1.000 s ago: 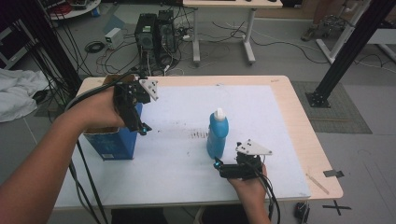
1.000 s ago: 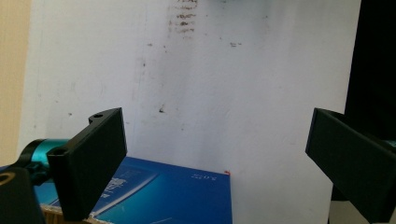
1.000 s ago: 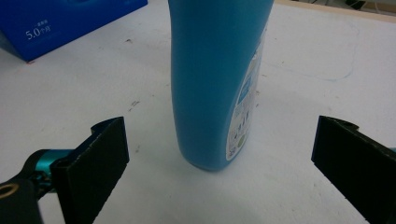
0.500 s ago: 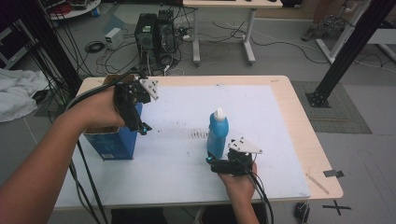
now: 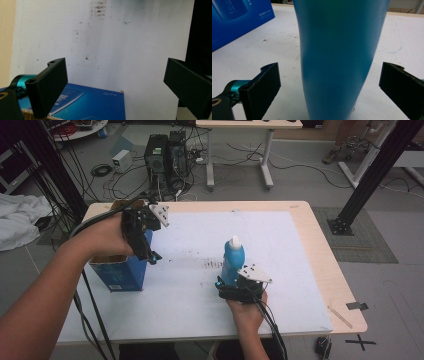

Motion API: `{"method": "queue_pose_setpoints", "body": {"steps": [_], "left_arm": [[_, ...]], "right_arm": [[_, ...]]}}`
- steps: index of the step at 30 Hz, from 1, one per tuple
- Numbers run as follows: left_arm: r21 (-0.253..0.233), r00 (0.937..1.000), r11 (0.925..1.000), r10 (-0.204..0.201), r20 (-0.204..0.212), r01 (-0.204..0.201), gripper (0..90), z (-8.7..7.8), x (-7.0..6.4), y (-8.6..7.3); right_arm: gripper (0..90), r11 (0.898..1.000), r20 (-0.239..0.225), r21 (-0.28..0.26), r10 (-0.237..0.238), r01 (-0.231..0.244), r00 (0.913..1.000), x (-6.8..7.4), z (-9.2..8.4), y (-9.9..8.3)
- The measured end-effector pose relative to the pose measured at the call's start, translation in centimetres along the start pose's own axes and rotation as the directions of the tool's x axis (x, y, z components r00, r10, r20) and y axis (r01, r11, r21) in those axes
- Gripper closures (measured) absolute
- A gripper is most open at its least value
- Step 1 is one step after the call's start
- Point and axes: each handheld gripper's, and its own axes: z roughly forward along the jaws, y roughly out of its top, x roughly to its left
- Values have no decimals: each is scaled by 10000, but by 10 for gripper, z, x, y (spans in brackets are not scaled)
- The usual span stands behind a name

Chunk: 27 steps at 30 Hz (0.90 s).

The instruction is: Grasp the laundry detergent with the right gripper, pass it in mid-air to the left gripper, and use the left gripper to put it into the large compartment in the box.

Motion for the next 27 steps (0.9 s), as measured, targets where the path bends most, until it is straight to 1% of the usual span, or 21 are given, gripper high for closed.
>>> {"method": "queue_pose_setpoints", "body": {"steps": [1, 5, 7, 11, 12, 13, 17, 19, 20, 26, 27], "left_arm": [[21, 10000, 10000, -8, 10, 8, 53, 1, 0, 0], [56, 10000, 10000, 68, 25, -68, 53, 1, 0, 1], [79, 10000, 10000, 31, 11, -31, 53, 1, 0, 0], [133, 10000, 9999, 29, 9, -30, 53, 1, 0, 0], [123, 10000, 9999, 3, 23, -4, 53, 2, 1, 0], [118, 10000, 9999, -26, 10, 26, 53, 2, 0, -1], [142, 10000, 9999, -28, 14, 28, 53, 3, 1, -1], [177, 10000, 9998, -19, 26, 19, 53, 3, 1, 0], [213, 10000, 9998, 8, 19, -9, 53, 3, 1, 0], [198, 10000, 9998, -30, 47, 30, 53, 5, 1, 1], [199, 10000, 9998, -21, 54, 20, 53, 5, 1, 2]], "right_arm": [[28, 10000, 33, -61, 67, -67, 10000, 1, 3, -1], [28, 9998, 178, -213, 44, -41, 9998, 4, 7, -1], [28, 9995, 289, -302, 92, -83, 9995, 5, 9, -1], [29, 9988, 445, -400, 296, -278, 9986, 4, 13, 0], [29, 9988, 445, -400, 296, -278, 9986, 4, 13, 0], [30, 9984, 439, -407, 412, -394, 9982, 3, 15, 0], [33, 9980, 509, -471, 446, -422, 9977, 2, 17, 0], [52, 9980, 566, -508, 411, -382, 9976, 2, 17, 0], [60, 9980, 488, -501, 420, -395, 9979, 2, 17, 1], [81, 9978, 567, -556, 398, -367, 9976, 1, 19, 1], [94, 9975, 471, -513, 507, -482, 9976, 0, 20, 1]]}}
